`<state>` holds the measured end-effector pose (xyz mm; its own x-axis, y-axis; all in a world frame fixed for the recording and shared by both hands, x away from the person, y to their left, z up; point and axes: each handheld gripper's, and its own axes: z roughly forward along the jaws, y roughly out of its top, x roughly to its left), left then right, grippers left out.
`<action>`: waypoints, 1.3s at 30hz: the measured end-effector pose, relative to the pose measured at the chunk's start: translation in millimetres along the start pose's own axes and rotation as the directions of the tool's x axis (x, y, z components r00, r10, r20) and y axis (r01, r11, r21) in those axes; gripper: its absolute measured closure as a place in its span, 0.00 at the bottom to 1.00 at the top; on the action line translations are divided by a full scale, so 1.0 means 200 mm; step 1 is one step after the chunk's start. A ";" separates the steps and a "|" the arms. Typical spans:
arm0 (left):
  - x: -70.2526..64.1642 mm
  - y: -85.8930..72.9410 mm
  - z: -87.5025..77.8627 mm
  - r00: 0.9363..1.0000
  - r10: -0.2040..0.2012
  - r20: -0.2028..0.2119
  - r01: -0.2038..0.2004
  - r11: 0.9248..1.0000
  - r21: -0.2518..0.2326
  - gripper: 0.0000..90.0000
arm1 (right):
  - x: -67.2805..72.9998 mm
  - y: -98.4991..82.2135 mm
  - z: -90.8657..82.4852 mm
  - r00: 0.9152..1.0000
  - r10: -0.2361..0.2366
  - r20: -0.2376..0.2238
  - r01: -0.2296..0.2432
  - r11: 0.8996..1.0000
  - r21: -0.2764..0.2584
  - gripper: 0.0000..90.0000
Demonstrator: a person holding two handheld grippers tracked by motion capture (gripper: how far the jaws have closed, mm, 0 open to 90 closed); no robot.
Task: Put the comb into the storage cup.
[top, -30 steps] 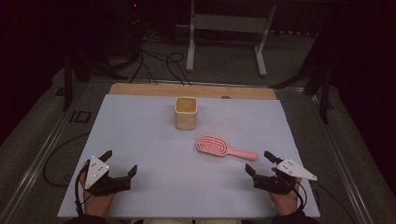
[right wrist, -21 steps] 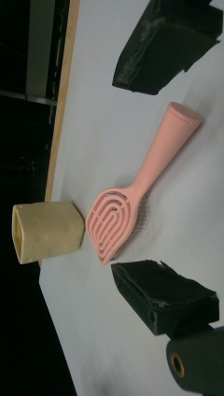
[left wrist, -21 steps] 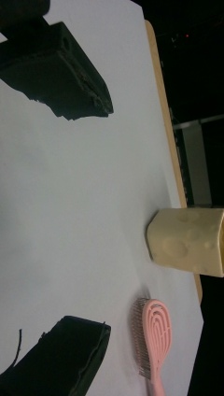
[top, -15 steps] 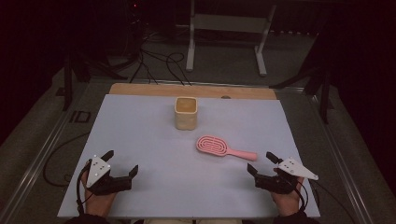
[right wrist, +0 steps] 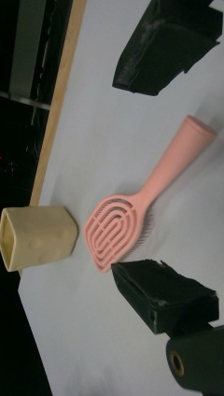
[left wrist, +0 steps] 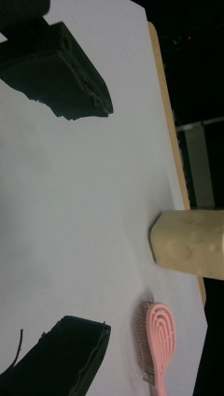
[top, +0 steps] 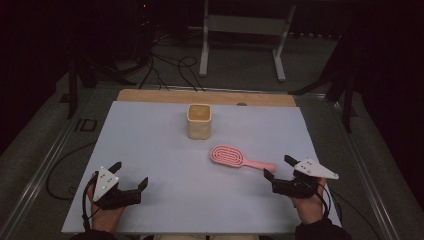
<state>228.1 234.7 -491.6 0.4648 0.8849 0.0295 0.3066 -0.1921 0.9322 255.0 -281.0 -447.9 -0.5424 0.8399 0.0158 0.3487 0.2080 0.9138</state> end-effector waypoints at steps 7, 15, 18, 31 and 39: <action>0.00 0.00 0.00 1.000 0.005 0.001 -0.005 1.000 0.004 0.00 | 0.00 0.13 0.03 0.998 -0.057 -0.007 0.058 0.998 0.036 0.11; -0.01 0.00 0.01 1.000 0.012 0.007 -0.012 1.000 0.010 0.00 | 0.00 0.21 0.08 0.994 -0.111 0.006 0.110 0.990 0.091 0.11; -0.01 0.00 0.01 1.000 0.009 0.006 -0.009 1.000 0.009 0.00 | -0.01 0.22 0.11 0.992 -0.129 0.001 0.128 0.984 0.122 0.11; -0.01 0.00 0.02 1.000 0.013 0.008 -0.013 1.000 0.015 0.00 | -0.01 0.28 0.24 0.978 -0.207 -0.028 0.208 0.954 0.216 0.11; -0.01 -0.01 0.01 1.000 0.013 0.010 -0.013 1.000 0.015 0.00 | -0.01 0.26 0.36 0.972 -0.220 -0.079 0.234 0.928 0.288 0.11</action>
<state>228.9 231.2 -493.7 0.4770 0.8781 0.0383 0.3130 -0.2104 0.9261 328.7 -236.3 -429.6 -0.6644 0.7313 -0.1542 0.4174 0.5342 0.7351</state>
